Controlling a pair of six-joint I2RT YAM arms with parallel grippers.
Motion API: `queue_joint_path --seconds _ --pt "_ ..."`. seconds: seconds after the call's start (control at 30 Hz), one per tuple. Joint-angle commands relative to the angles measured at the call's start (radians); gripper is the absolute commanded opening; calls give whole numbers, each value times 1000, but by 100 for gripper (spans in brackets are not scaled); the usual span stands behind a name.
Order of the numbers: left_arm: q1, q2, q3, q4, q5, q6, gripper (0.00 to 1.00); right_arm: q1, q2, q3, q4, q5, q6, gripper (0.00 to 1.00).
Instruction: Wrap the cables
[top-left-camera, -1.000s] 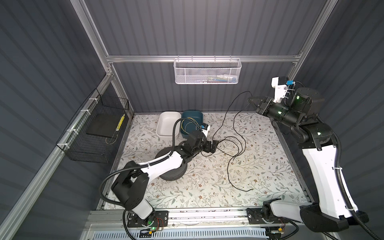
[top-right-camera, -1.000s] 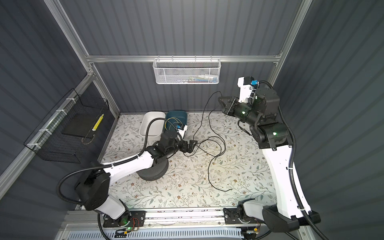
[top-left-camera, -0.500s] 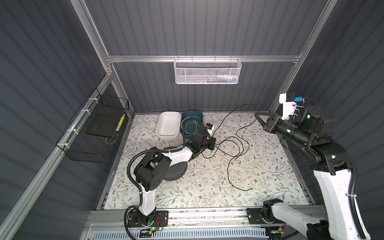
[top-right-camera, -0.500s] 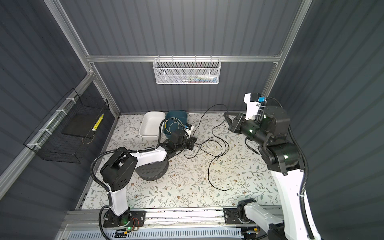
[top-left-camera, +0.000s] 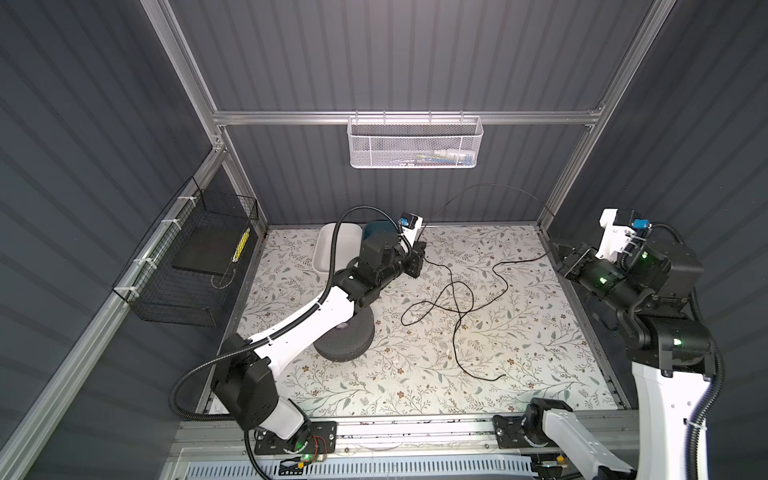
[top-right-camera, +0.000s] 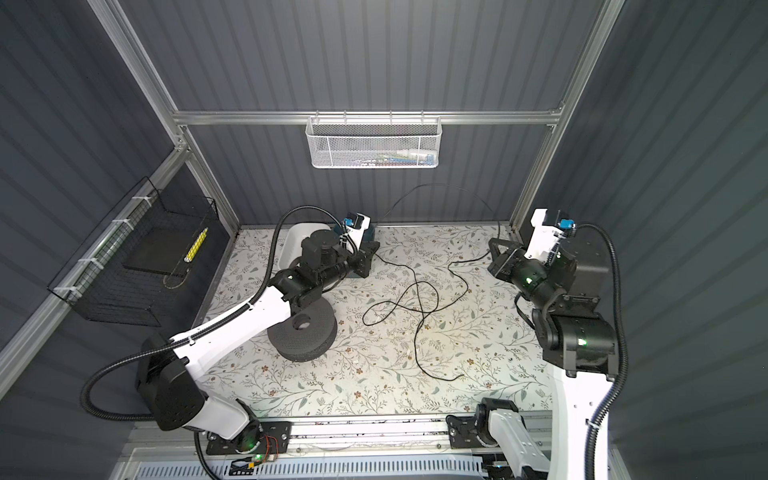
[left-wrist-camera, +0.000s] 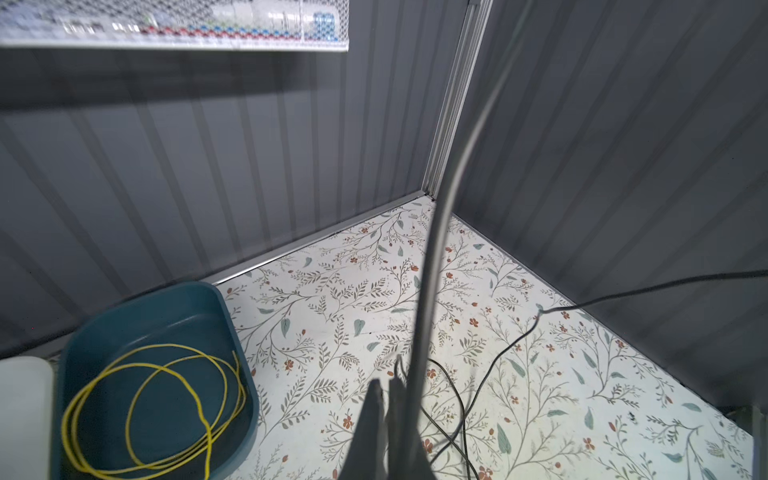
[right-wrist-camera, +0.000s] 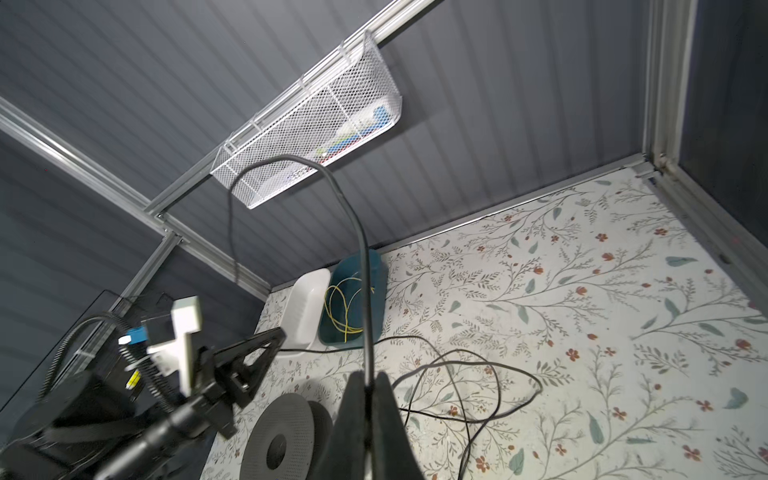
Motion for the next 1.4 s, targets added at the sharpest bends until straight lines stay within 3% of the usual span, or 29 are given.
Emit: queue_joint_path --seconds 0.0,0.1,0.27,0.4,0.63,0.97,1.03,1.1,1.17,1.23,1.37 --pt "3 -31 101 -129 -3 53 0 -35 44 1 62 1 -3 0" --pt "2 -59 160 -173 14 56 0 -69 83 -9 98 0 12 0" --pt "1 -93 280 -219 53 60 0 -103 191 5 113 122 -7 0" --pt "-2 -86 361 -298 22 74 0 -112 316 13 151 108 24 4" --pt "-3 -165 222 -316 19 10 0 -111 484 39 227 78 51 2" --pt "-3 -352 -83 -342 15 -127 0 17 838 381 145 86 -30 6" --pt "-3 -374 -117 -350 11 -148 0 48 926 450 114 72 -54 16" --pt "-3 -386 -145 -344 12 -172 0 77 1023 555 21 70 -90 45" --pt "-3 -394 -174 -319 9 -202 0 102 1090 661 -105 77 -123 62" --pt "-3 -393 -181 -310 -11 -223 0 116 1067 622 -132 104 -128 67" --pt "-3 -366 -179 -307 -84 -265 0 136 845 279 -4 205 -106 72"
